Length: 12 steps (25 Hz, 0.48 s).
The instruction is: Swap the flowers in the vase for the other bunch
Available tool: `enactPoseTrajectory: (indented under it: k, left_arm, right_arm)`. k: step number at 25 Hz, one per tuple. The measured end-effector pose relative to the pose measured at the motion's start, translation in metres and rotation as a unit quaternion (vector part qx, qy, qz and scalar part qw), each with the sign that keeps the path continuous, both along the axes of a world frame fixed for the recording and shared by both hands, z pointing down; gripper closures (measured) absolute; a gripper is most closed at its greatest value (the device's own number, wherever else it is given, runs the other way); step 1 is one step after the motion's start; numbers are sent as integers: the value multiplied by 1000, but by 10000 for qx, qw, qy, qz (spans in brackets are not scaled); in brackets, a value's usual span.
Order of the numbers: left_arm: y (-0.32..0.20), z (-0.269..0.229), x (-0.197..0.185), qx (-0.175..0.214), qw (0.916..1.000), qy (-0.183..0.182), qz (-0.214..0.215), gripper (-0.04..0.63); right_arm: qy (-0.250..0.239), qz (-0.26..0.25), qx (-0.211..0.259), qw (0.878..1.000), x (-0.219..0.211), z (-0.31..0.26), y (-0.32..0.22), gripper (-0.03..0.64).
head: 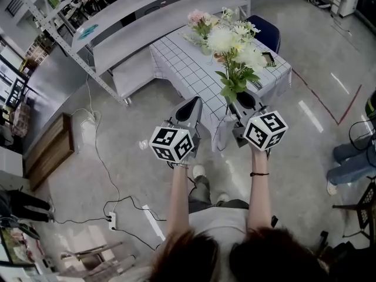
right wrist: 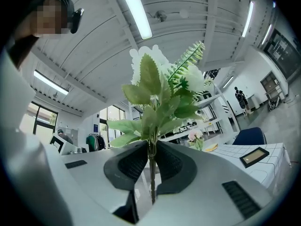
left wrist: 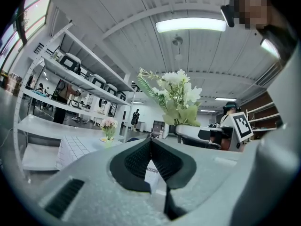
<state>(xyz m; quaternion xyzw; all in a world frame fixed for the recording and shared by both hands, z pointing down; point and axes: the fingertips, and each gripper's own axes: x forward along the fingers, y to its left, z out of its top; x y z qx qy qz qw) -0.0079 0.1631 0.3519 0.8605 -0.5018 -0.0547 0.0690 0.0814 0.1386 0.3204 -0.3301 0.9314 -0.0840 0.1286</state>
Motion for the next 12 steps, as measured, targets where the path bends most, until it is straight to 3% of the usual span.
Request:
enactPoseTrajectory:
  k: [12]
  left_arm:
    - [-66,-2,-37,-66,9993,130,337,583]
  right_arm:
    - [61,343,-189,9992,-31,6,-63,566]
